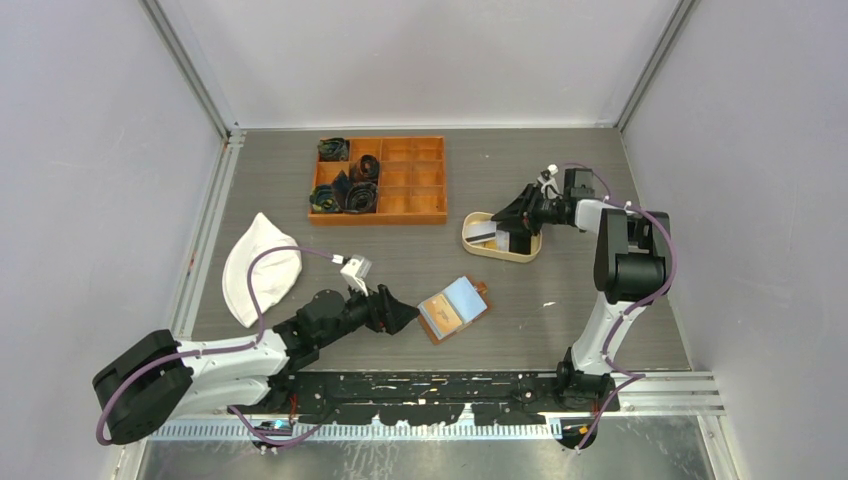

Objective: Put the credit cards into the card holder
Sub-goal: Pick up the credit card from the storage box.

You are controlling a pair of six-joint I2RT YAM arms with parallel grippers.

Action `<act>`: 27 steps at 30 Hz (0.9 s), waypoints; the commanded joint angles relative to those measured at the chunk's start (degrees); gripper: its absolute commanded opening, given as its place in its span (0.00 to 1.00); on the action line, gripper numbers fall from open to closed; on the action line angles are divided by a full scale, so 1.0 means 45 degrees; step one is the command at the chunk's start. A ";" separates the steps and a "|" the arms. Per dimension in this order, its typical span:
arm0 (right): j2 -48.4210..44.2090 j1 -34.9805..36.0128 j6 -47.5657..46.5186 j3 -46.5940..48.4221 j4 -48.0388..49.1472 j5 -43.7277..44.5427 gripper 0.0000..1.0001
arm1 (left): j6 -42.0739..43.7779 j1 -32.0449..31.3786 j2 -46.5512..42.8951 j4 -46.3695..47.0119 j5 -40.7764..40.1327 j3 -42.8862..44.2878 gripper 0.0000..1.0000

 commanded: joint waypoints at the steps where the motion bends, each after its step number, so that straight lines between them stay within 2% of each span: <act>1: -0.0622 0.0242 0.0621 -0.0080 0.1086 -0.0434 0.38 | -0.0014 0.0057 -0.0023 0.0823 0.0119 0.0443 0.77; 18: -0.0311 0.0881 0.0967 0.0037 0.1596 -0.0241 0.24 | -0.0014 0.0052 -0.0088 0.0814 0.0071 0.0384 0.77; 27: -0.0180 0.1153 0.0370 0.0340 0.0824 0.0267 0.27 | 0.0010 0.0053 -0.0151 0.0743 0.0041 0.0365 0.77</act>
